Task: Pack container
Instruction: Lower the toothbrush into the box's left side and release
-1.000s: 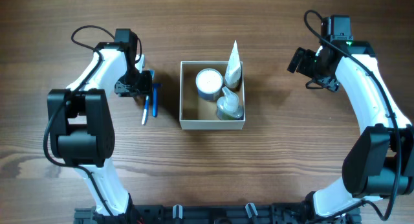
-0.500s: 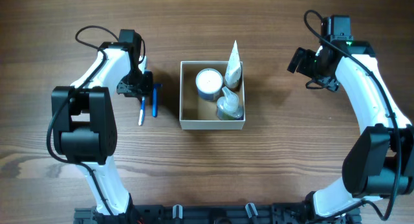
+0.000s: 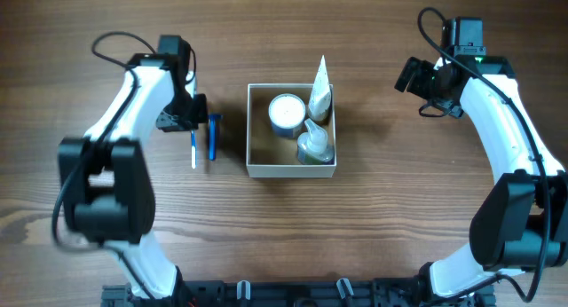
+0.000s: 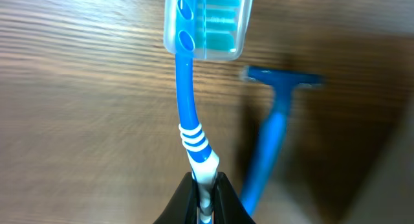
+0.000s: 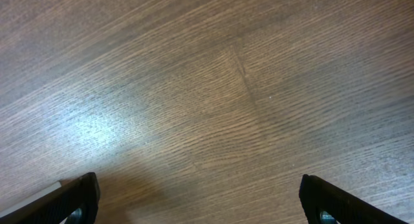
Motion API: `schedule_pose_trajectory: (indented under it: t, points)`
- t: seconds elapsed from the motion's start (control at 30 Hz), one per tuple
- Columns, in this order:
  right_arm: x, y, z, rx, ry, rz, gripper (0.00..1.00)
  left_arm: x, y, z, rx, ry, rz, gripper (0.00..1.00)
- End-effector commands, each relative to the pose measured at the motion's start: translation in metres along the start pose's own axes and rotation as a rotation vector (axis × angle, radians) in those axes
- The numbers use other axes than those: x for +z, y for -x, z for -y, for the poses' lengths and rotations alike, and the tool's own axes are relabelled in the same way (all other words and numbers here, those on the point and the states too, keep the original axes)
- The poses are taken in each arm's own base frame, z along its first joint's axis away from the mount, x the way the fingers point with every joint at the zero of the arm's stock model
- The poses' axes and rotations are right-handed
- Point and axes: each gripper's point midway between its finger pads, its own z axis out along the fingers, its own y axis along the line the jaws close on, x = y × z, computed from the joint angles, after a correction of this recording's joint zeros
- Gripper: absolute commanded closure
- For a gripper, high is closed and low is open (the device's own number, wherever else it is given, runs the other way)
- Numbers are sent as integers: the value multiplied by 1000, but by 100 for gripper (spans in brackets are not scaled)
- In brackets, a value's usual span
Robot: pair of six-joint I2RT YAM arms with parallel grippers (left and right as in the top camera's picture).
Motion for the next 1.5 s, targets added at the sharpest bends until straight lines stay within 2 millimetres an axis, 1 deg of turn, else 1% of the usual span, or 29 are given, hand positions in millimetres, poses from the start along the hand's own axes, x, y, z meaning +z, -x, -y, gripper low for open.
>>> schedule_pose_trajectory:
  t: [0.0,0.07,0.1,0.13,0.17,0.2,0.27,0.4,0.47,0.53,0.63,0.7,0.77,0.9,1.07,1.23,1.33,1.37,1.47]
  points:
    - [4,2,-2,14,13,0,0,-69,11,16,-40,-69,181,95]
    - [4,3,-2,15,13,2,0,-90,8,33,-33,-134,226,95]
    - [4,3,-2,14,13,2,0,-99,6,44,-25,-173,245,95]
    - [4,3,-2,14,13,2,0,-110,3,60,-7,-215,267,95]
    - [4,3,-2,14,13,2,0,-116,1,71,5,-232,284,95]
    - [4,3,-2,14,13,2,0,-122,-3,92,42,-249,309,95]
    - [4,3,-2,14,13,2,0,-124,-6,113,89,-260,329,95]
    - [4,3,-2,14,13,2,0,-117,-5,146,138,-206,388,95]
    - [4,3,-2,14,13,2,0,-106,-8,161,176,-177,390,94]
    - [4,3,-2,14,13,2,0,-88,-14,173,210,-161,351,93]
    - [4,3,-2,15,13,2,0,-64,-20,175,204,-132,288,94]
    - [4,3,-2,14,13,2,0,-53,-21,174,200,-114,258,94]
    - [4,3,-2,14,13,2,0,-46,-22,173,200,-105,242,94]
    - [4,3,-2,14,13,2,0,-44,-23,171,200,-93,236,93]
    - [4,3,-2,14,13,2,1,-41,-33,164,201,-67,191,91]
    - [4,3,-2,14,13,2,0,-45,-36,161,195,-64,185,88]
    - [4,3,-2,14,13,2,0,-51,-35,161,182,-73,198,83]
    - [4,3,-2,15,13,2,0,-52,-35,161,182,-75,201,79]
    - [4,3,-2,14,13,2,0,-58,-35,162,181,-83,215,61]
